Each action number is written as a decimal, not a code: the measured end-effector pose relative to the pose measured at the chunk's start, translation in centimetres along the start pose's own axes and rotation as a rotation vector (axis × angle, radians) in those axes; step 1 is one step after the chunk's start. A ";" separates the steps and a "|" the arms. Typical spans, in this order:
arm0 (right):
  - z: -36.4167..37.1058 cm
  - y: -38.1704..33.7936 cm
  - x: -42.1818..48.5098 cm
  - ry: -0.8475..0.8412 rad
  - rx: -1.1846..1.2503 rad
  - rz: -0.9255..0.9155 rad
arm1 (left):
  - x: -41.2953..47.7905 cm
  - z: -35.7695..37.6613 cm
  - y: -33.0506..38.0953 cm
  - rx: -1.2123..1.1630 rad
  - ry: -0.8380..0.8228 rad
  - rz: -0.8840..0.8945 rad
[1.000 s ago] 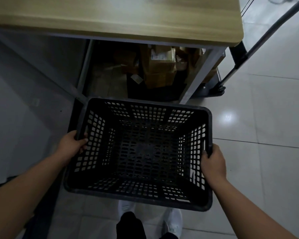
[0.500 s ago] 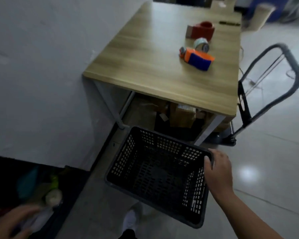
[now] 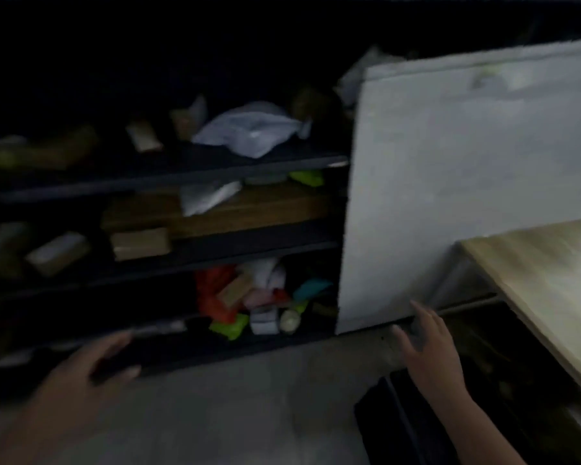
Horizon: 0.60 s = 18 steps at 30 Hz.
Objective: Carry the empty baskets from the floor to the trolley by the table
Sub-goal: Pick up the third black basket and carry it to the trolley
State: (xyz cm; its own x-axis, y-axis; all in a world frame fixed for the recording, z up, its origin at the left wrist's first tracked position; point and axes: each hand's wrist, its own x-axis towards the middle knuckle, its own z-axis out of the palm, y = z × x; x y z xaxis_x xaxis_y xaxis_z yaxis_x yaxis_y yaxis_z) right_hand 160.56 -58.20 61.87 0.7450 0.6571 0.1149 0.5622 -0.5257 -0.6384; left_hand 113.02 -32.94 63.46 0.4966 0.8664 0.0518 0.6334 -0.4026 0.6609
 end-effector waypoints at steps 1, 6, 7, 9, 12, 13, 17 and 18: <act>1.6 -4.0 0.1 -0.045 -0.003 -0.085 | -1.5 -2.2 1.0 -0.032 0.072 -0.031; 11.2 -23.7 -4.0 -0.291 0.004 -0.404 | -9.6 -13.8 -4.7 -0.010 0.348 -0.190; 13.5 -27.6 -5.5 -0.347 0.024 -0.452 | -11.6 -16.2 -6.4 -0.030 0.407 -0.234; 18.1 -35.3 -9.0 -0.476 0.076 -0.553 | -15.8 -20.8 -10.0 -0.046 0.529 -0.314; 24.2 -46.0 -15.1 -0.641 0.158 -0.764 | -22.7 -26.6 -14.5 -0.030 0.718 -0.425; 26.3 -49.6 -17.5 -0.695 0.190 -0.841 | -25.6 -28.4 -15.7 -0.016 0.777 -0.481; 32.1 -59.8 -25.3 -0.886 0.302 -1.047 | -33.5 -32.7 -18.5 0.017 0.926 -0.632; 33.5 -62.0 -27.4 -0.925 0.323 -1.108 | -35.3 -33.5 -19.0 0.023 0.975 -0.667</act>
State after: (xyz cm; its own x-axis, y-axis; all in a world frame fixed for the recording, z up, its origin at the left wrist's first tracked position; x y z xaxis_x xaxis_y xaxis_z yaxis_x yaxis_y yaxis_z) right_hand 93.27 -25.48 72.86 -0.5592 0.8020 0.2100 0.4834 0.5212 -0.7033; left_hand 63.59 -46.01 74.11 -0.5934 0.7624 0.2580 0.6115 0.2186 0.7605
